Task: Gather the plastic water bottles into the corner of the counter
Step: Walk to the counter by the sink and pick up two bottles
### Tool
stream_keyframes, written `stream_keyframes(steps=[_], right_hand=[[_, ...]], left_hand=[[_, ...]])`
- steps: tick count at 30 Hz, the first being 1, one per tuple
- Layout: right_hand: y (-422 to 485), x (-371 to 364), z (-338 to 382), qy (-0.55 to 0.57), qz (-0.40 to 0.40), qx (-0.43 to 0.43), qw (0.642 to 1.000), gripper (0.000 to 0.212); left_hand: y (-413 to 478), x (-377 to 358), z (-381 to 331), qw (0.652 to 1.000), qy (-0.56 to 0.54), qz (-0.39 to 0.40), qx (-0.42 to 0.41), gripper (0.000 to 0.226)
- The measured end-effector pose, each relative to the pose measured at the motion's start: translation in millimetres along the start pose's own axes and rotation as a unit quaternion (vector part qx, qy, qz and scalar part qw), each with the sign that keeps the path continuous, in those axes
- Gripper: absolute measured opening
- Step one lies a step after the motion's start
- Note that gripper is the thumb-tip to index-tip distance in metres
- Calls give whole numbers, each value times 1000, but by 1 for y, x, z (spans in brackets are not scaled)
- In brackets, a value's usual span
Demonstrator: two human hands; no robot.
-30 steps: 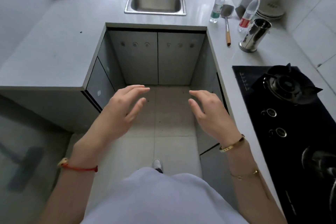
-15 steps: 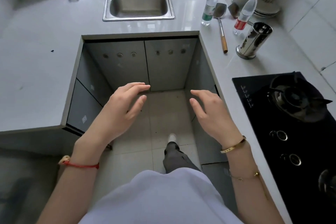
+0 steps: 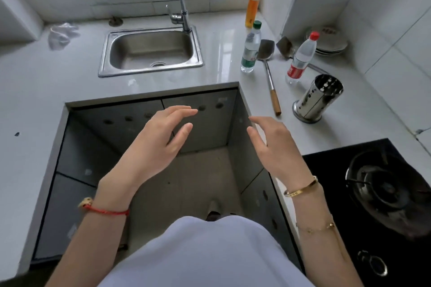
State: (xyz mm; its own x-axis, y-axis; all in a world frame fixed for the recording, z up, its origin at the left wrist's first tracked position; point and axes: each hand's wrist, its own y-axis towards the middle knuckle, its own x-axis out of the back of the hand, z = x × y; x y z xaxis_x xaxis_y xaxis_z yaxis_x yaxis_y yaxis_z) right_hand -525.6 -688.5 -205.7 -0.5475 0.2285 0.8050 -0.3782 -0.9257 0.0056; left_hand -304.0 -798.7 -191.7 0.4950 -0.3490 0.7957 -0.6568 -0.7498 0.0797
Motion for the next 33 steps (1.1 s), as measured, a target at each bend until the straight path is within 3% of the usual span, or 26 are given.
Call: stream_keyframes(steps=[21, 33], right_hand=[[185, 22, -60, -15, -30, -98, 995, 40], [284, 32, -54, -7, -126, -173, 977, 39]], left_hand=[[239, -19, 28, 995, -24, 68, -72, 36], [392, -4, 46, 975, -8, 130, -178, 40]])
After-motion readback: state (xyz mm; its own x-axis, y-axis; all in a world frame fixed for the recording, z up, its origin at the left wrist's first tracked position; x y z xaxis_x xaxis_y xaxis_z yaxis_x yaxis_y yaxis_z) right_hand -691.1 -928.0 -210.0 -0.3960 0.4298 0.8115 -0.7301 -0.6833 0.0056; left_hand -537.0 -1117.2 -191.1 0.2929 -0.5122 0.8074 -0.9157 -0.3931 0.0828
